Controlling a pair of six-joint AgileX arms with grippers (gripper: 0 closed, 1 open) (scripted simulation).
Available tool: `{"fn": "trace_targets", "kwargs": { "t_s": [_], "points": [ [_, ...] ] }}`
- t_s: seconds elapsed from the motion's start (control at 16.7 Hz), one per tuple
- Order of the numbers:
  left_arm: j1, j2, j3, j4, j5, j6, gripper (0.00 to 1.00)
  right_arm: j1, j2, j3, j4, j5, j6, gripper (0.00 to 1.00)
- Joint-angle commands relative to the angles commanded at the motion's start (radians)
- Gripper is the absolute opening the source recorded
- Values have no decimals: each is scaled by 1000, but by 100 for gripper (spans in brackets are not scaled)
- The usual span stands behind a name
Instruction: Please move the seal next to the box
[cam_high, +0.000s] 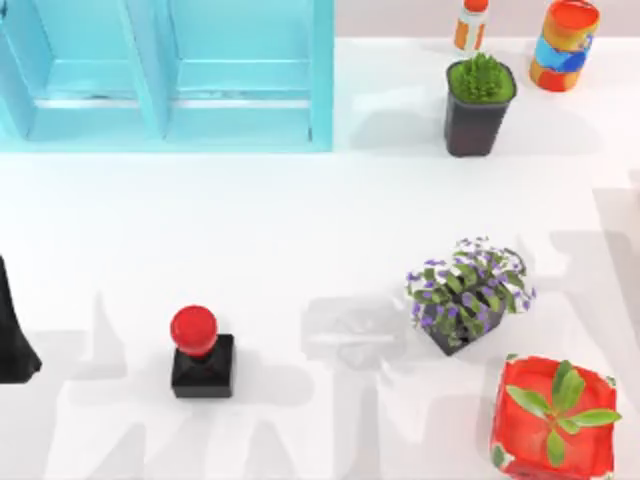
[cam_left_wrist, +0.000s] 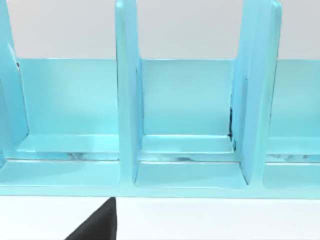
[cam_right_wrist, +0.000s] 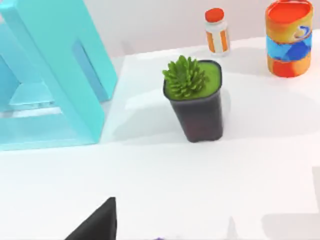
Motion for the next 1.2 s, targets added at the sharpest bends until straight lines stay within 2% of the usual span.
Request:
{"fn": "trace_targets", "kwargs": {
  "t_s": [0.78,1.2],
  "points": [
    [0,0,0,0,0,0,100,561,1230,1258,-758,138,566,100],
    [0,0,0,0,0,0,100,760,1690,1737,-1036,181,773,100]
  ]
}}
